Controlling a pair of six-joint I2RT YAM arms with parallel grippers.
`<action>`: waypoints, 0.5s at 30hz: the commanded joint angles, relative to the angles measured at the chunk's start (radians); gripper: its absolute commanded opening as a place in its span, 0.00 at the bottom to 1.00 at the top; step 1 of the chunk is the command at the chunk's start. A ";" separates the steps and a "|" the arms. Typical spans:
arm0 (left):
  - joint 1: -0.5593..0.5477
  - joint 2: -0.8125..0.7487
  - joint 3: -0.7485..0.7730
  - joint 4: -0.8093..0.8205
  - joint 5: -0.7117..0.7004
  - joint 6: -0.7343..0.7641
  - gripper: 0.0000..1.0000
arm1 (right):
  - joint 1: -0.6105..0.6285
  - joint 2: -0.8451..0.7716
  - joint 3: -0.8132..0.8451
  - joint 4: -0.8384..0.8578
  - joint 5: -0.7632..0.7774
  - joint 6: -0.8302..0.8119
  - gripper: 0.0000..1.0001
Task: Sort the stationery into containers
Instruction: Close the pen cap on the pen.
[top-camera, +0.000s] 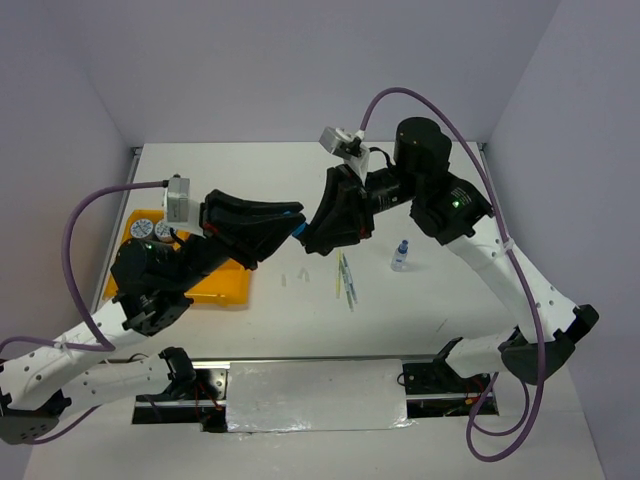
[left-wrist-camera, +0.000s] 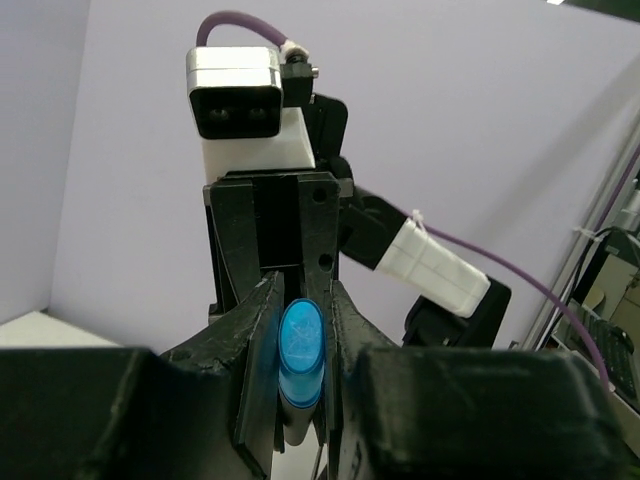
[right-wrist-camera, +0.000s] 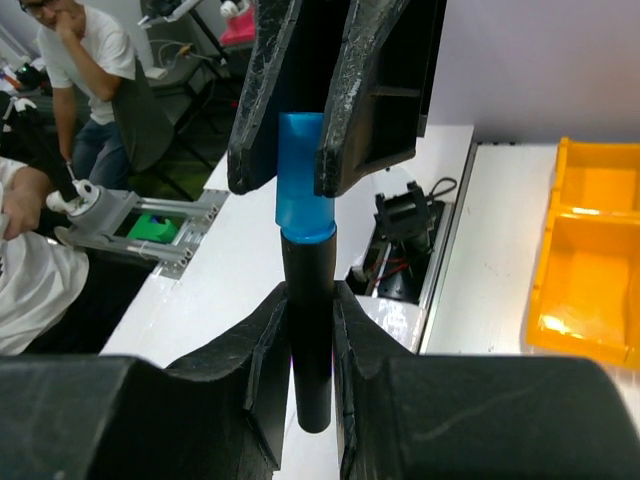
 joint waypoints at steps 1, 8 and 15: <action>-0.081 0.201 -0.163 -0.769 0.287 -0.014 0.00 | 0.004 -0.006 0.097 0.243 0.277 -0.132 0.00; -0.081 0.230 -0.140 -0.866 0.348 0.043 0.00 | 0.004 -0.142 -0.138 0.302 0.299 -0.166 0.00; -0.129 0.259 -0.226 -0.792 0.371 -0.035 0.00 | 0.001 -0.242 -0.334 0.515 0.448 -0.083 0.00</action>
